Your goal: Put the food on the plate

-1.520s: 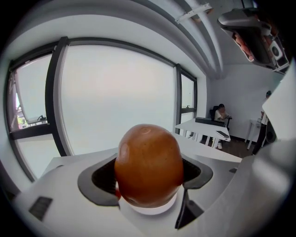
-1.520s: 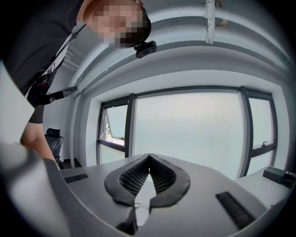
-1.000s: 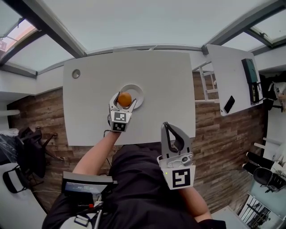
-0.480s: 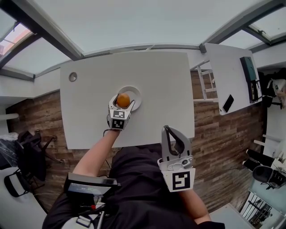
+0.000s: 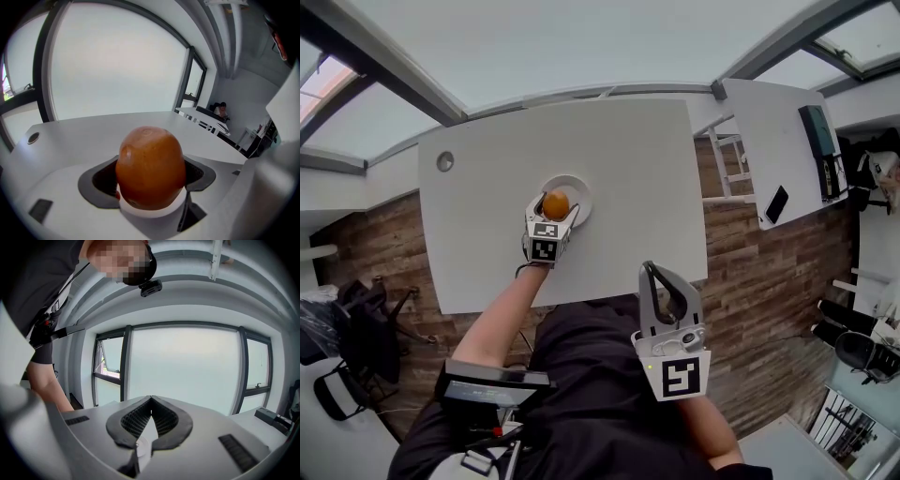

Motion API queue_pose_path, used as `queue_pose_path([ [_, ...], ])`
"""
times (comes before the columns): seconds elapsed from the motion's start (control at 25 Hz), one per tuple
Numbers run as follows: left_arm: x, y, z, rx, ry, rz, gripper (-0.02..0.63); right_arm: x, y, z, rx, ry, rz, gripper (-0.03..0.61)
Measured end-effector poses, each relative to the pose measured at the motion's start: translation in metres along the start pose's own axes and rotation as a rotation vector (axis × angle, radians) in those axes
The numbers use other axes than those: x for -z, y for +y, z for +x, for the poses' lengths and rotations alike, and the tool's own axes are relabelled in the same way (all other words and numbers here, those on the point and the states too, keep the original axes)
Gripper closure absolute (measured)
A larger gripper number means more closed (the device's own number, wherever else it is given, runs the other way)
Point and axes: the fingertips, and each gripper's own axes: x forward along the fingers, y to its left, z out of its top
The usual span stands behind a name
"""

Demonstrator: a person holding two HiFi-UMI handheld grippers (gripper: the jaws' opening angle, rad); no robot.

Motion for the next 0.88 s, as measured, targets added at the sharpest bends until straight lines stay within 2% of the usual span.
queue_pose_path([
  [0.24, -0.005, 0.003, 0.002, -0.004, -0.014, 0.019, 0.242, 0.003, 0.006, -0.002, -0.032, -0.006, 0.03, 0.572],
  [0.6, 0.013, -0.002, 0.007, 0.013, 0.013, 0.038, 0.242, -0.001, 0.01, -0.007, -0.035, -0.019, 0.032, 0.572],
  [0.88, -0.002, -0.002, -0.009, 0.0, 0.009, 0.024, 0.241, 0.0, 0.011, -0.01, -0.039, -0.021, 0.023, 0.572],
])
